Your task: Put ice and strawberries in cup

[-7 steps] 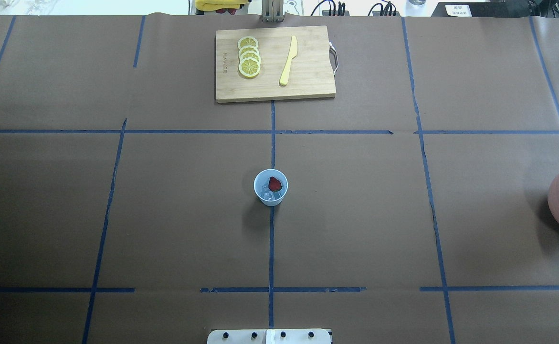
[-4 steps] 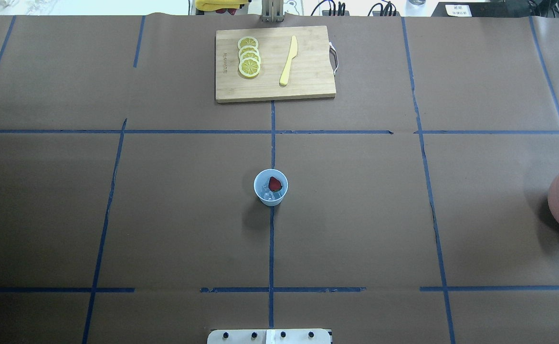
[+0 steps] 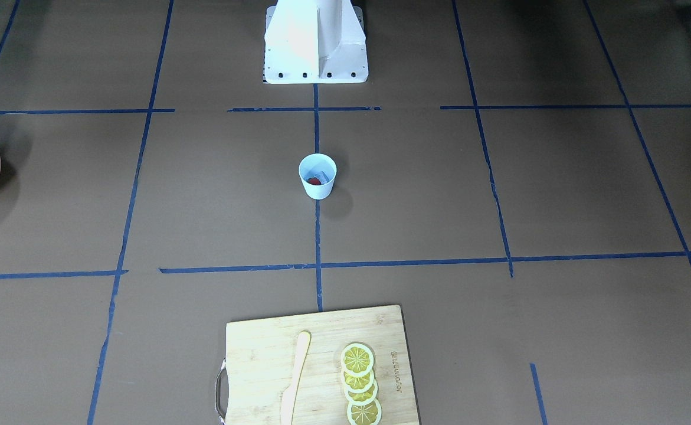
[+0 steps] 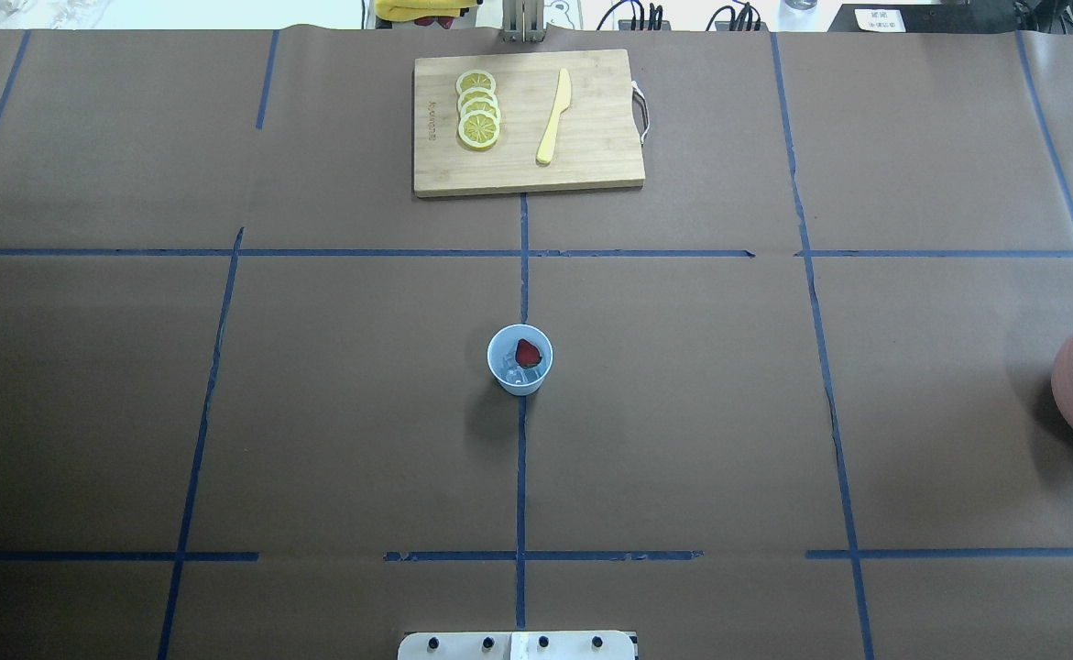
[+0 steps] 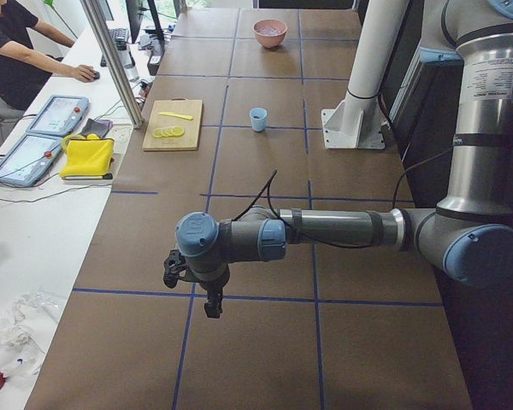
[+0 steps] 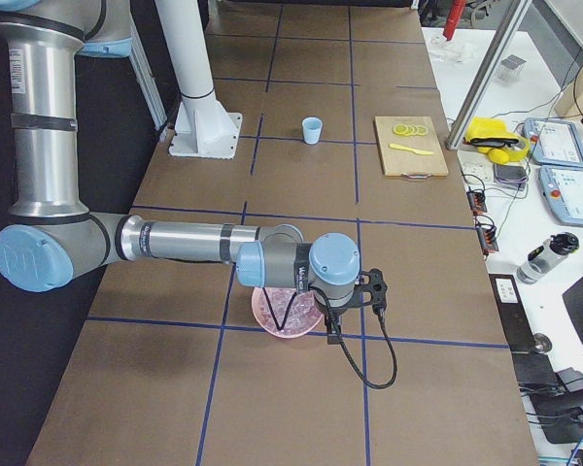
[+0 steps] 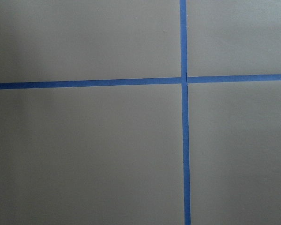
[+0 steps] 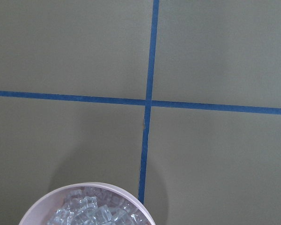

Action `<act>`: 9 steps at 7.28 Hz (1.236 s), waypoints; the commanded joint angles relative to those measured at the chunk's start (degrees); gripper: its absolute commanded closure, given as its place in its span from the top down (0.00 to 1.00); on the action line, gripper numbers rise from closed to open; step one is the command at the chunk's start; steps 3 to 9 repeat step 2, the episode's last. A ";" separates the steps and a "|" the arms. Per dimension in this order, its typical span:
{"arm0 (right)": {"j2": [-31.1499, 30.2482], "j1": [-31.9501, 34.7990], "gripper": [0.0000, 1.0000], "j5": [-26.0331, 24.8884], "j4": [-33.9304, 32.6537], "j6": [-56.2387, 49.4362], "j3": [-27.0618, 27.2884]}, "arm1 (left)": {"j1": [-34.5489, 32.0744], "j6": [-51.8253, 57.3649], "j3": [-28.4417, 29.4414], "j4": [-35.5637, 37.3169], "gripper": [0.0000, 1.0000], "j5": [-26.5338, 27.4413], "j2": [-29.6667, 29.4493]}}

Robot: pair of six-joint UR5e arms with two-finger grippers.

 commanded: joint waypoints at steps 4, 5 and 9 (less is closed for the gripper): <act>0.00 0.01 0.99 0.09 0.00 0.09 0.00 | 0.00 0.00 0.06 0.00 1.00 0.00 -0.09; 0.00 0.01 0.99 0.09 0.00 0.09 0.00 | 0.00 0.00 0.06 0.00 1.00 0.00 -0.09; 0.00 0.01 0.99 0.09 0.00 0.09 0.00 | 0.00 0.00 0.06 0.00 1.00 0.00 -0.09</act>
